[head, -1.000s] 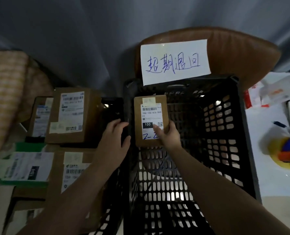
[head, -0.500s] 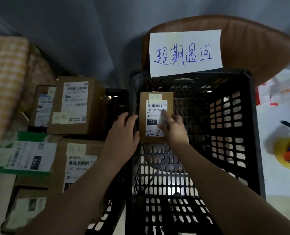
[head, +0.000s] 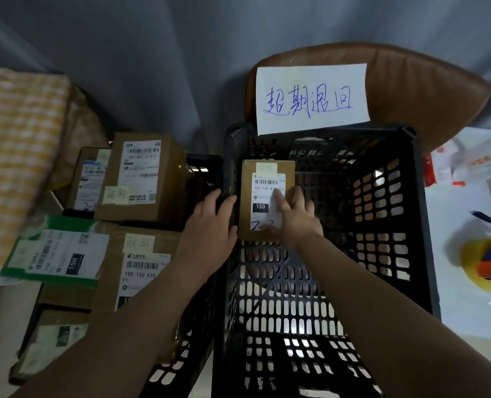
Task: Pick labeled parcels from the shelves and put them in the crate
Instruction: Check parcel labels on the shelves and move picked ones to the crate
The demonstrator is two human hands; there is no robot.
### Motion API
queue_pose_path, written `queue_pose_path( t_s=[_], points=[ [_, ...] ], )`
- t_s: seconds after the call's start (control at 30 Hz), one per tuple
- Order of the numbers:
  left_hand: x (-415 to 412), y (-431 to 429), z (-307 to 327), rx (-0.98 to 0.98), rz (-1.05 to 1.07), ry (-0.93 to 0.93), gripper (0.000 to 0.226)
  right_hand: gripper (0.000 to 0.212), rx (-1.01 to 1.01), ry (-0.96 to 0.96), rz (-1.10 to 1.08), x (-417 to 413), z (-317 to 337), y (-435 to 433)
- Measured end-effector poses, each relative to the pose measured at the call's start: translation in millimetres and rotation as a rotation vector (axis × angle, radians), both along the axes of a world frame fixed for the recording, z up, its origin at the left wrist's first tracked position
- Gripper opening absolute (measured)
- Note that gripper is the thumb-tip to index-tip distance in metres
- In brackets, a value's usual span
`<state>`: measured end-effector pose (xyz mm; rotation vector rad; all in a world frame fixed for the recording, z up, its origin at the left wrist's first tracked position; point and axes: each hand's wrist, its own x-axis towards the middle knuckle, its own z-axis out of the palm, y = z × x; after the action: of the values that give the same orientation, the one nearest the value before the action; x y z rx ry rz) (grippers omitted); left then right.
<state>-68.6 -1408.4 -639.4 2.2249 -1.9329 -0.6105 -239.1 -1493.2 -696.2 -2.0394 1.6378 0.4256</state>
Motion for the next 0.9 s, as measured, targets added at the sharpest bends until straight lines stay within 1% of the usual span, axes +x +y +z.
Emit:
queue_pose_path(
  t_s=[0.07,0.2,0.33,0.43,0.53,0.6,0.67,0.77,0.83,0.9],
  points=[
    [-1,2,12,-0.002,-0.007,-0.022,0.059,0.081,-0.082,-0.004,0.078,-2,15,3],
    [-7,14,44,-0.029,-0.016,-0.099,0.058,0.063,-0.182,-0.056,0.183,-8,64,16],
    [-17,46,91,-0.098,-0.023,-0.178,0.054,0.054,-0.294,-0.127,0.273,-17,127,51],
    [-19,86,136,-0.177,-0.041,-0.225,0.045,0.05,-0.379,-0.195,0.392,-21,176,89],
    [-16,135,188,-0.288,0.04,-0.26,0.037,0.046,-0.46,-0.301,0.492,-19,224,130],
    [-11,172,219,-0.376,0.093,-0.296,0.04,0.044,-0.514,-0.395,0.548,-10,256,154],
    [-3,210,248,-0.415,0.122,-0.35,0.042,0.042,-0.561,-0.46,0.604,3,286,178],
    [15,266,287,-0.5,0.195,-0.414,0.04,0.038,-0.631,-0.547,0.684,33,327,214],
    [32,302,311,-0.527,0.264,-0.47,0.037,0.034,-0.653,-0.654,0.713,58,349,241],
    [48,342,334,-0.539,0.339,-0.518,0.04,0.029,-0.648,-0.779,0.744,88,370,273]
  ],
)
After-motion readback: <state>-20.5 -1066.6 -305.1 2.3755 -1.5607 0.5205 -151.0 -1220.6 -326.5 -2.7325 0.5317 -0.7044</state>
